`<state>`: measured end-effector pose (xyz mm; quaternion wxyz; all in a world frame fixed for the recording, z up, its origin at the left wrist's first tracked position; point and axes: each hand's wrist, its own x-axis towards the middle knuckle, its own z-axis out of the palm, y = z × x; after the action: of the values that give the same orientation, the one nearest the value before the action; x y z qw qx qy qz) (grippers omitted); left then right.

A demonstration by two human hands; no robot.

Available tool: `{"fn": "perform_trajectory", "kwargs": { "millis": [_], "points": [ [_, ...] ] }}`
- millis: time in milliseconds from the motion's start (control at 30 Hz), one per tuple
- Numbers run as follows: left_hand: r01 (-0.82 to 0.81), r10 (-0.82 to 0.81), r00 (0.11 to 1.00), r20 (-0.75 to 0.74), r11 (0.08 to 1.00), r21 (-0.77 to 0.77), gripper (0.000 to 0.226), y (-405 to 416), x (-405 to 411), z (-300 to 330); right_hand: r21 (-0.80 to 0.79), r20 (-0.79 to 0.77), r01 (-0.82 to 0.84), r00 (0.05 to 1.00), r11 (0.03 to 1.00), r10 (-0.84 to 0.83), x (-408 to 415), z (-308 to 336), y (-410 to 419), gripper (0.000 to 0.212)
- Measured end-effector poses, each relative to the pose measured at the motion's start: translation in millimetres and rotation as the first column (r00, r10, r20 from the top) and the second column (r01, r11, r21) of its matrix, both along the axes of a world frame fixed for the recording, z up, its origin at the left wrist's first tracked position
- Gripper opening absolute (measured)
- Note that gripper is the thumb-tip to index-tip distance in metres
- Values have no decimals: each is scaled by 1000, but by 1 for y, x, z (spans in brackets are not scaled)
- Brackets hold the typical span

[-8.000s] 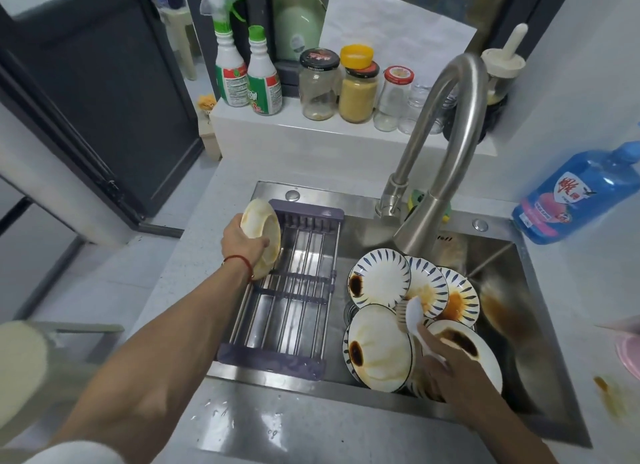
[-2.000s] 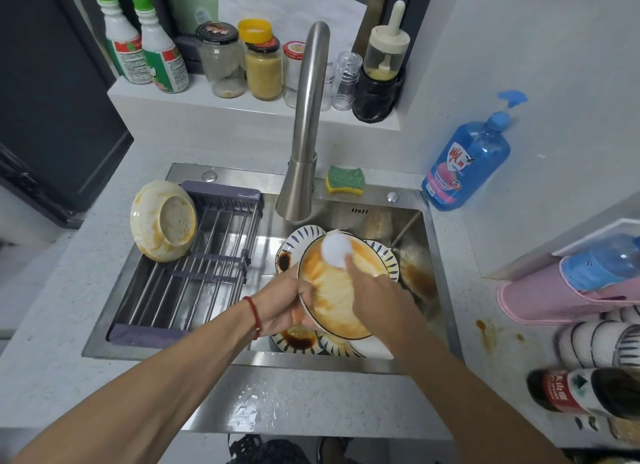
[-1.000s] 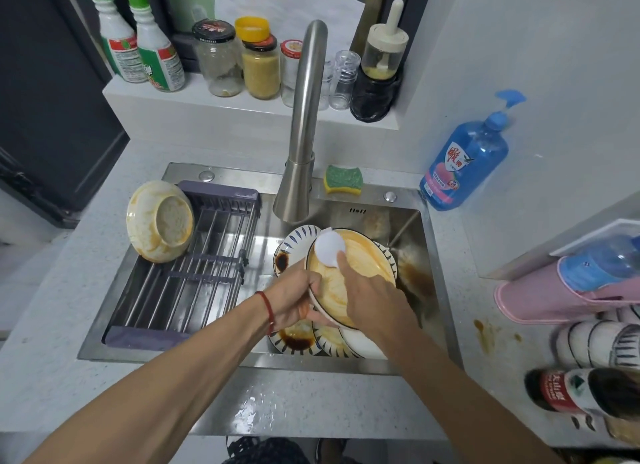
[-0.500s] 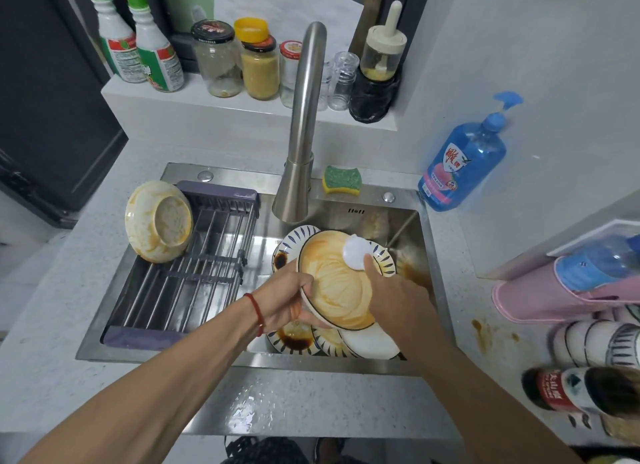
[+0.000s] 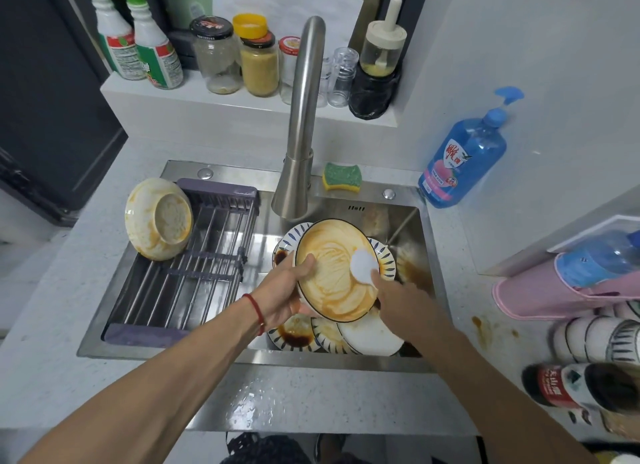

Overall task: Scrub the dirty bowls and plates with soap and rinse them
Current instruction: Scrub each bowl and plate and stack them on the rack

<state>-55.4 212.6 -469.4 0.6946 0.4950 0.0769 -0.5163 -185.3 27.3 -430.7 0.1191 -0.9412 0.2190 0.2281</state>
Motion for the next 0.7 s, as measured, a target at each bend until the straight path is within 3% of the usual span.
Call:
{"fn": "perform_trajectory", "kwargs": {
  "millis": [133, 233, 333, 467, 600, 700],
  "points": [
    [57, -58, 998, -32, 998, -32, 42, -4, -2, -5, 10, 136, -24, 990, 1000, 22, 28, 9, 13, 55],
    [68, -73, 995, -62, 995, -71, 59, -4, -2, -12, 43, 151, -171, 975, 984, 163, 22, 15, 33, 54],
    [41, -45, 996, -82, 998, -51, 78, -5, -1, -17, -23, 96, -266, 959, 964, 267, 0, 17, 33, 58],
    [30, -31, 999, -16, 998, -53, 73, -7, -2, -16, -84, 93, -96, 990, 992, 104, 11, 17, 5, 56],
    [1, -1, 1000, 17, 1000, -11, 78, -7, 1, -13, -7, 123, -230, 966, 973, 229, 4, 8, 38, 60],
    [-17, 17, 1000, 26, 1000, -12, 71, -4, 3, -14, -73, 120, -120, 984, 990, 128, 2, 2, 13, 60]
  ]
}}
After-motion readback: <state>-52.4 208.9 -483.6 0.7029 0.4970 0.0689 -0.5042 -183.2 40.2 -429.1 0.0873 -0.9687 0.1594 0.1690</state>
